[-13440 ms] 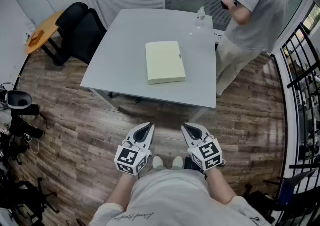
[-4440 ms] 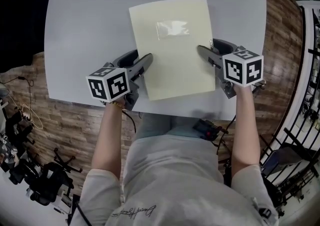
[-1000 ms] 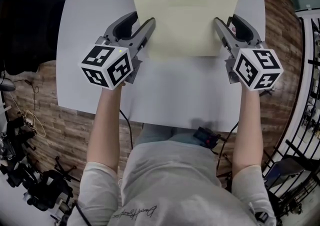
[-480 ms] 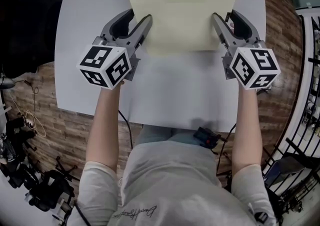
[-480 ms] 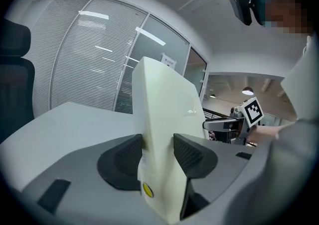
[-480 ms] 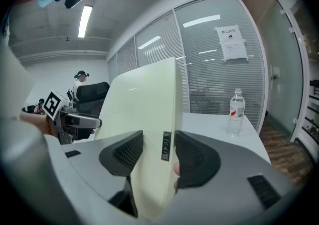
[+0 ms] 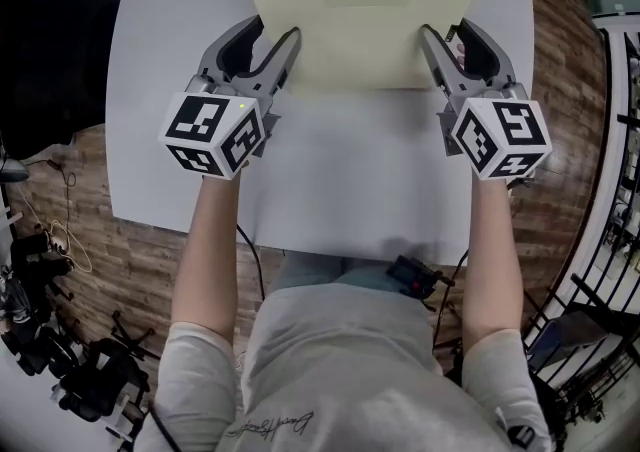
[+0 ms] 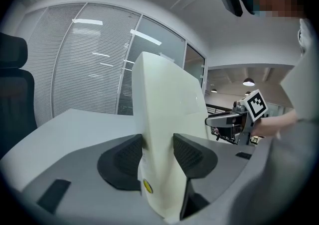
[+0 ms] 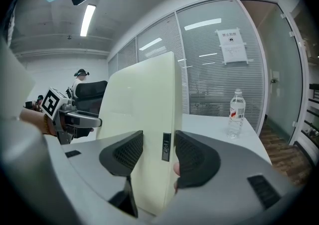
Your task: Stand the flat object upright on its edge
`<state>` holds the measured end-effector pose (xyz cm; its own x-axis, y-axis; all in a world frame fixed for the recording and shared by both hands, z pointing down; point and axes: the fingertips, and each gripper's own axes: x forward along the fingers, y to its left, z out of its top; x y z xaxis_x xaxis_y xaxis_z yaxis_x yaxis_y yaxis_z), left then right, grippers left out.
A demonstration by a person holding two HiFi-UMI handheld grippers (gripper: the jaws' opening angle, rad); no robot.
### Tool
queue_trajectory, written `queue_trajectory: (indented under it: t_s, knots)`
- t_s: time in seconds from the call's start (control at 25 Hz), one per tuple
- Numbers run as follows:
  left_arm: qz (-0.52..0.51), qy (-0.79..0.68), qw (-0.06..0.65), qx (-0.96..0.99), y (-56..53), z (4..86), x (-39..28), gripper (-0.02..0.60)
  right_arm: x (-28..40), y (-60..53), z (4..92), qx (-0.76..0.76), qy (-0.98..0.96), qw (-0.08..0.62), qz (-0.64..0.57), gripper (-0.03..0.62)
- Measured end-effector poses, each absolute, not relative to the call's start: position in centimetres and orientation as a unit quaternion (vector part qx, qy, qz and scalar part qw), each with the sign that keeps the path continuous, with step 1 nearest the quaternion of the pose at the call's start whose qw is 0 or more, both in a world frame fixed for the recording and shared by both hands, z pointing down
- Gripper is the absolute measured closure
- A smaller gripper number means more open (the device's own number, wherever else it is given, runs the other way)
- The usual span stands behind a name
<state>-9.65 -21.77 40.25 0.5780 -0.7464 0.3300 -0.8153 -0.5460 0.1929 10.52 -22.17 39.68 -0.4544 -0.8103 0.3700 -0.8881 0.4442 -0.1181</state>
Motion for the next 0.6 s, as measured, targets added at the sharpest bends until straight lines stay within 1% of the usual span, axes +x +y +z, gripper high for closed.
queue_trajectory:
  t_s: [0.6]
  knots:
    - [0.117, -0.458, 0.130, 0.871, -20.4, 40.7, -9.8, 0.374, 10.4, -20.8, 40.6, 0.505, -0.843, 0.121, 0.142, 0.375]
